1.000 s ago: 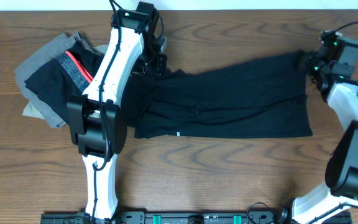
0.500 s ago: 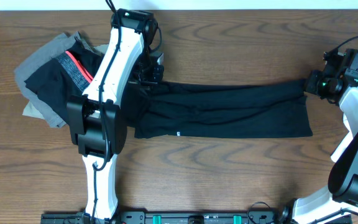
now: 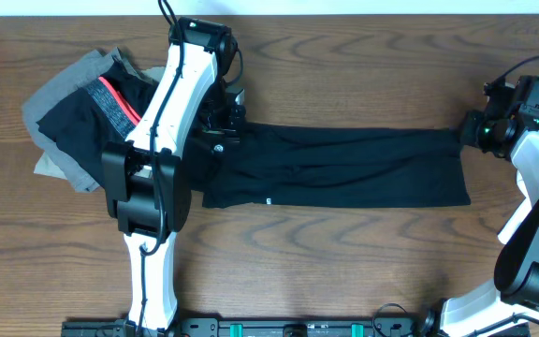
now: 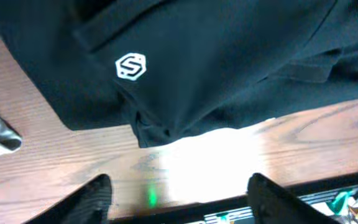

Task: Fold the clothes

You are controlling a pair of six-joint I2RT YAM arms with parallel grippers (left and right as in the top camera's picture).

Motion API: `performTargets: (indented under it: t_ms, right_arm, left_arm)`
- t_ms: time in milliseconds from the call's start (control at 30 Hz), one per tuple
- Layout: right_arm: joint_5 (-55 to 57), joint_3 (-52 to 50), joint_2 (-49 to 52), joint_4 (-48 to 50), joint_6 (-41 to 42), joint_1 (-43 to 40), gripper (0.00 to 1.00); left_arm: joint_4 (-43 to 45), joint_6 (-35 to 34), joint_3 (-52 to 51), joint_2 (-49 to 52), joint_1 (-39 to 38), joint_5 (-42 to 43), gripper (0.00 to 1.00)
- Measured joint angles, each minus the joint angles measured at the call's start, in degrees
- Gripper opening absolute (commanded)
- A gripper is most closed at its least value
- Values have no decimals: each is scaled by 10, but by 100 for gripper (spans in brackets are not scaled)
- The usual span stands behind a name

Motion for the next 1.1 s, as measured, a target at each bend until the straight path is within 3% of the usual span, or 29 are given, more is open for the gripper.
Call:
performTargets:
  t_ms: [33,167,433,733,867,1100]
  right_arm:
    - [0,0,0,0,0,-1,65]
    - [4,0,0,-1,0,-11,79]
    - [-17,0,0,-31,21,-78,75]
    - [-137,0,54,-48,-56,-89,79]
    - [-161,0,93,-47,-71,-87,73]
    - [-184,2,103,-71,-81,-87,50]
  left_arm:
    - [0,0,0,0,0,-4,75]
    - [1,0,0,0,0,-18,75]
    - [46,-3,0,0,11,-21,75]
    - [76,-28,0,0,28,-23,75]
    - [73,-28,0,0,34,-23,76]
    - [72,-28,0,0,38,-23,76]
